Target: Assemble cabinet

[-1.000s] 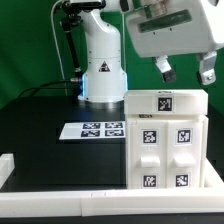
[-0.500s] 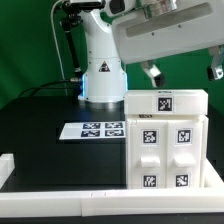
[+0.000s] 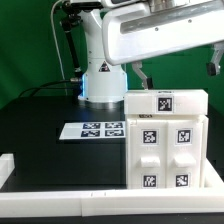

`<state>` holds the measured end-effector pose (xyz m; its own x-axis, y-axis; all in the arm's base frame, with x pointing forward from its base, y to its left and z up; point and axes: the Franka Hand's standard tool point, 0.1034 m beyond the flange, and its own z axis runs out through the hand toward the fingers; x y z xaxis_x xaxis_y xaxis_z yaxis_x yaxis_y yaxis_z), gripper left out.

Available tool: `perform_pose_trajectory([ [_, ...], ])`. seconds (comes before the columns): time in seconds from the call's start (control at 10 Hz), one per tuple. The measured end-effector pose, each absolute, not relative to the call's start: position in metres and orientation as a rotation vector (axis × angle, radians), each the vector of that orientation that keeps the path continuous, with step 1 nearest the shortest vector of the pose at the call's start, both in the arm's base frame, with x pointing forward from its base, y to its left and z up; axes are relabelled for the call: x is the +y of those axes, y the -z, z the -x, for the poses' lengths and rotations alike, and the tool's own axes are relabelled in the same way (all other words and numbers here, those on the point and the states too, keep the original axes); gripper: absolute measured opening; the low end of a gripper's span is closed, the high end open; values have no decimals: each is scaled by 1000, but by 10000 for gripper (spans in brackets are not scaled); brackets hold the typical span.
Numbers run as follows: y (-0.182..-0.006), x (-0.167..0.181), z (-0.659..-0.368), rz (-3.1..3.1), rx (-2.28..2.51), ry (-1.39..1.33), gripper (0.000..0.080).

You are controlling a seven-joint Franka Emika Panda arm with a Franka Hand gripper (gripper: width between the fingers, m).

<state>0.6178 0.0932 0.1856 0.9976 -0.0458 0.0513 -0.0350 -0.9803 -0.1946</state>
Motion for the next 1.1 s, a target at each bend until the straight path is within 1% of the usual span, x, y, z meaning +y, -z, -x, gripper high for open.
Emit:
perform_pose_trajectory([
  [0.2, -186, 93, -618, 2946, -154, 103, 797],
  [0.3, -185, 91, -619, 2952, -336, 129, 797],
  [0.4, -184, 87, -622, 2956, -662, 205, 797],
  [0.6, -184, 83, -622, 2894, -1058, 279, 797],
  [0.9, -180, 81, -620, 2766, -1454, 267, 797],
  [1.1, -173, 83, -614, 2680, -1701, 195, 797],
])
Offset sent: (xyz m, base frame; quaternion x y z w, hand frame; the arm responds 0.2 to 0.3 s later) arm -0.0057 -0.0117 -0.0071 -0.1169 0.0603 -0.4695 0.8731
